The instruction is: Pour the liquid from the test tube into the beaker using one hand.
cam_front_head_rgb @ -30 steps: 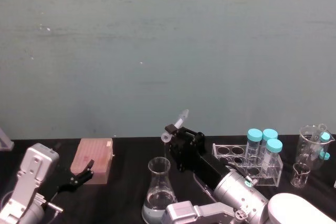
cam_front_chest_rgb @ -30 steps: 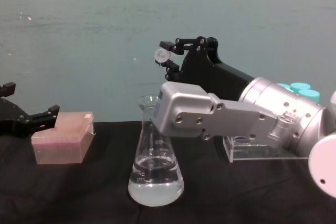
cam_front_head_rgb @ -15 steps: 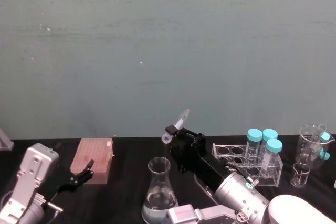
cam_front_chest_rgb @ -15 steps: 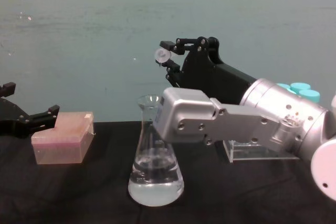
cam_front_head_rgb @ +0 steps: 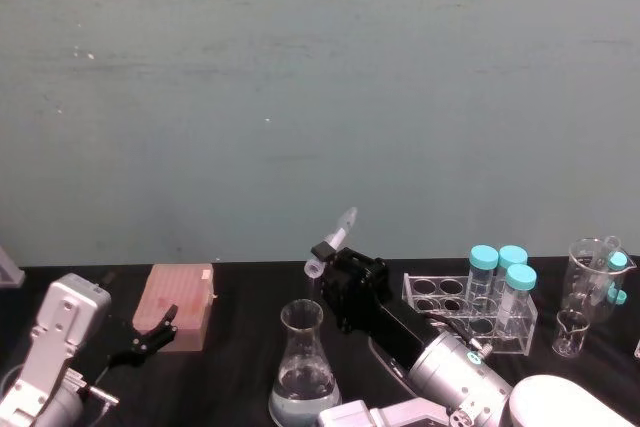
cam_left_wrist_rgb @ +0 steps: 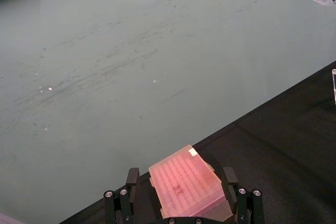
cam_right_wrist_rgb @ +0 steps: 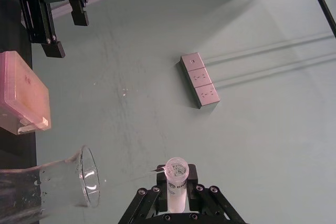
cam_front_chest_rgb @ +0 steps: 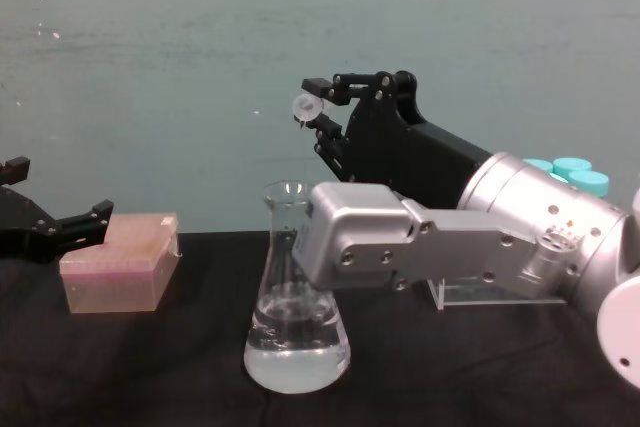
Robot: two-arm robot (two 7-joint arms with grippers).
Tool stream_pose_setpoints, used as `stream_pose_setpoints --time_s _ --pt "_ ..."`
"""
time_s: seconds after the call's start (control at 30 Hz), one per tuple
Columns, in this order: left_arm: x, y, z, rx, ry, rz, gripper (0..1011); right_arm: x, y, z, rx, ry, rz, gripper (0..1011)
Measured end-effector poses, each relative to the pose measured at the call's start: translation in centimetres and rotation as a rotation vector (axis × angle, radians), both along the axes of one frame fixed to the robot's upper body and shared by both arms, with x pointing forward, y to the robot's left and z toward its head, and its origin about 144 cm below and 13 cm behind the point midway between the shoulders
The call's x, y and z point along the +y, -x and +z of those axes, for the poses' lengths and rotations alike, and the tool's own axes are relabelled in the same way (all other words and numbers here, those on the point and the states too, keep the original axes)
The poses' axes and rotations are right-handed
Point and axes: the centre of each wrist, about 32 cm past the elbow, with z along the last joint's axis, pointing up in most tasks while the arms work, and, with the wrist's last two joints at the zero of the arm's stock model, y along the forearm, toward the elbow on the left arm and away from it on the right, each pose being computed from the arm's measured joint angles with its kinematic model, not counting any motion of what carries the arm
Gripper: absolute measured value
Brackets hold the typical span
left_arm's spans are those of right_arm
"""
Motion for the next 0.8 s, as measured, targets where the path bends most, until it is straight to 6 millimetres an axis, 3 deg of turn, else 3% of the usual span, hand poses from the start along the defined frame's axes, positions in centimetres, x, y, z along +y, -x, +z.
stream_pose_setpoints --time_s 0.8 --pt "0.00 0.00 0.00 0.000 0.000 0.000 1000 0.38 0.34 -0.22 -0.025 0.021 0.006 208"
